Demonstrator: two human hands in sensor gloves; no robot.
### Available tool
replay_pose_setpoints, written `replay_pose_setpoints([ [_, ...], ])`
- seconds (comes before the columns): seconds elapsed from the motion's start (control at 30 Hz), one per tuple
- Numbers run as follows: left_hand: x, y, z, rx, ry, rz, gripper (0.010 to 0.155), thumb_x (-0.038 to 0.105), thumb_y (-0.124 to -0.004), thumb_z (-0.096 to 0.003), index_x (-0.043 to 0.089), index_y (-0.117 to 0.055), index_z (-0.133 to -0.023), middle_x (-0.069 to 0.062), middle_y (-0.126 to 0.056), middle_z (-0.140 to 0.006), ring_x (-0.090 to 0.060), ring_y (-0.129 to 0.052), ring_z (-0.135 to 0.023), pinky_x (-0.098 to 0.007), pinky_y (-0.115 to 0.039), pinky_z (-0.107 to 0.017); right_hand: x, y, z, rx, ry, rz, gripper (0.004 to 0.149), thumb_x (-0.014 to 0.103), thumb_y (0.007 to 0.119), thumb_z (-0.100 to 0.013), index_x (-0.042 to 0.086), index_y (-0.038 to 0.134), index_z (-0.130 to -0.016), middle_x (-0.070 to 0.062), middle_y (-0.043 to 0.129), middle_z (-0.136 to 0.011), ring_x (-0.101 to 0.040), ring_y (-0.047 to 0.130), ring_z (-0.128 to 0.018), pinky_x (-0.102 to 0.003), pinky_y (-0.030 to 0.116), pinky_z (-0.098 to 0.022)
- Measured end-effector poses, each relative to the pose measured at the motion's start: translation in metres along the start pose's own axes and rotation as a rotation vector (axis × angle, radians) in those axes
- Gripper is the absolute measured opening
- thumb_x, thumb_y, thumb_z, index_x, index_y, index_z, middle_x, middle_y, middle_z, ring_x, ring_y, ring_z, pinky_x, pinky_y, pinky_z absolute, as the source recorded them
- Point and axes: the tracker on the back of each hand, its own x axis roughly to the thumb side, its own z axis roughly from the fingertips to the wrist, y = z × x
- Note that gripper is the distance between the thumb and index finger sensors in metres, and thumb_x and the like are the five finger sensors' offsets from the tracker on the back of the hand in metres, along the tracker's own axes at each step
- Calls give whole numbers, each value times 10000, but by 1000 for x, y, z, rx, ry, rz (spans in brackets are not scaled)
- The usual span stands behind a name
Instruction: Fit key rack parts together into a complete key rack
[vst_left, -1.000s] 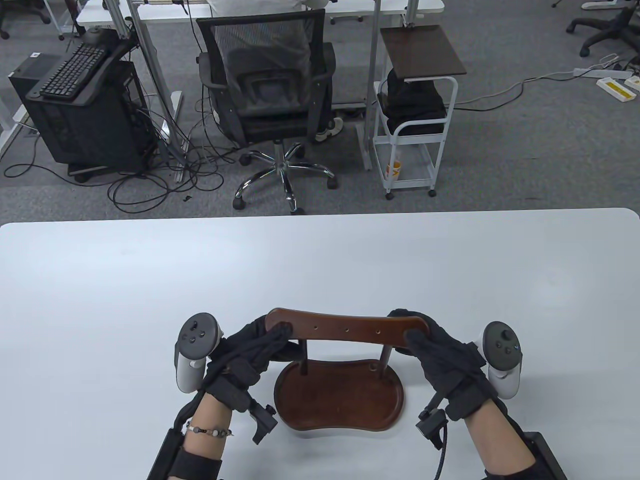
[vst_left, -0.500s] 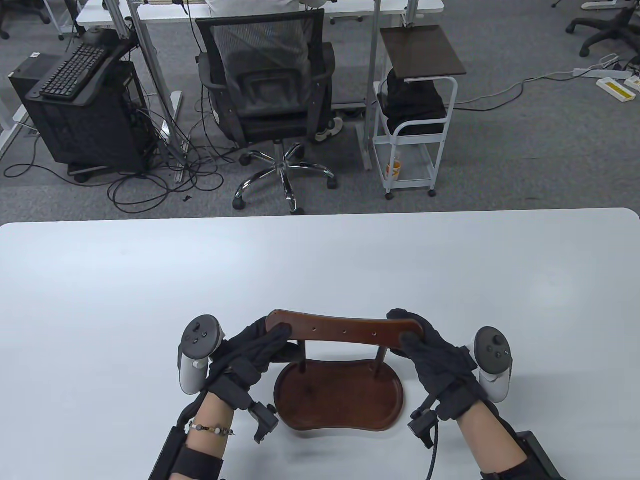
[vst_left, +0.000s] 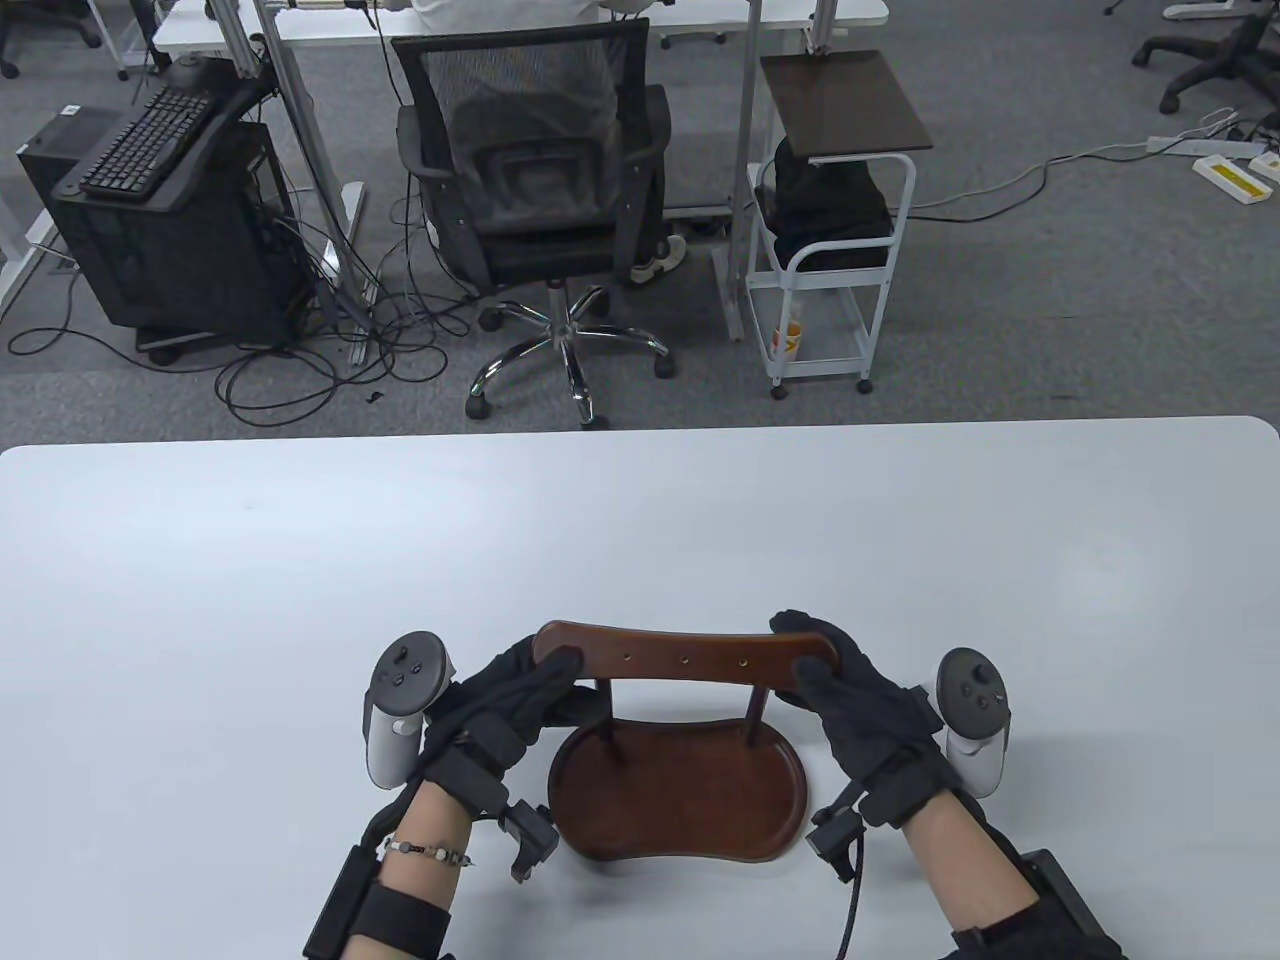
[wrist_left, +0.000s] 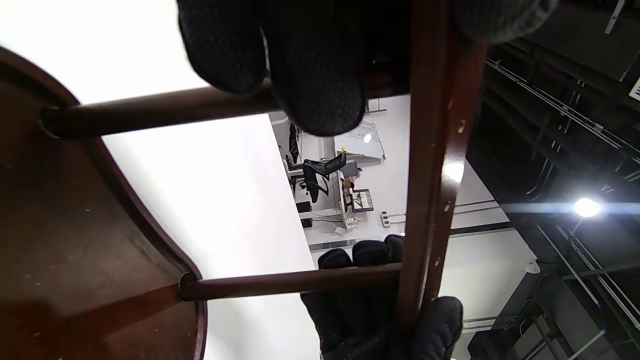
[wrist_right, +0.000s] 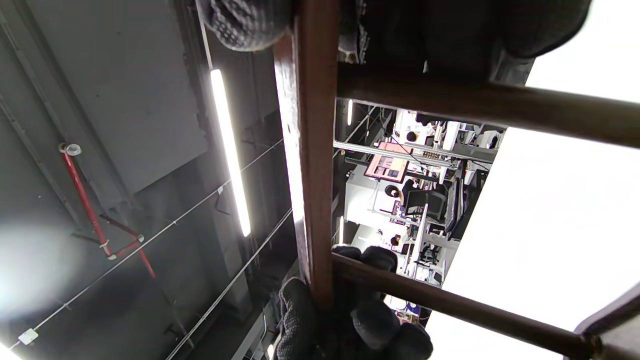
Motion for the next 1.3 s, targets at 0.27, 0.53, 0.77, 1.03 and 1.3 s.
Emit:
replay_pose_setpoints([
  [0.27, -7, 1, 0, -2, 4, 11, 542, 554, -658, -580, 285, -634, -1050, -31, -742, -1114, -168, -969, -774, -481, -774, -663, -1, 2, -2, 9, -7, -8, 621, 431, 661, -547, 107, 564, -1068, -175, 780, -997, -474, 777, -850, -622, 633, -622],
  [0.53, -9, 1, 2, -2, 19, -31, 544, 567, -647, -583, 291, -625, -1051, -29, -750, -1111, -140, -983, -691, -479, -789, -643, -14, 2, -6, 11, 22, -49, 614, 462, 645, -550, 132, 578, -1063, -156, 793, -992, -448, 779, -857, -608, 638, -623],
  [0.77, -5, 4, 7, -21, 26, -63, 544, 562, -655, -584, 282, -627, -1049, -47, -767, -1099, -149, -987, -683, -485, -789, -639, -15, 8, -5, 12, 55, -90, 634, 482, 623, -555, 119, 561, -1071, -155, 776, -1007, -440, 759, -872, -605, 628, -626],
  [1.03, -7, 1, 11, -4, 29, -59, 555, 582, -660, -577, 300, -622, -1054, -27, -760, -1110, -169, -979, -709, -495, -779, -644, -12, 8, -2, 5, 73, -59, 637, 487, 615, -557, 112, 561, -1070, -147, 775, -1011, -425, 763, -881, -606, 639, -618],
  [1.3, -8, -1, 12, 10, 48, -24, 555, 577, -662, -579, 301, -620, -1058, -9, -754, -1116, -168, -973, -718, -500, -774, -645, -12, 7, 1, -5, 69, -34, 635, 490, 618, -555, 109, 577, -1061, -149, 787, -999, -420, 777, -867, -596, 654, -609],
])
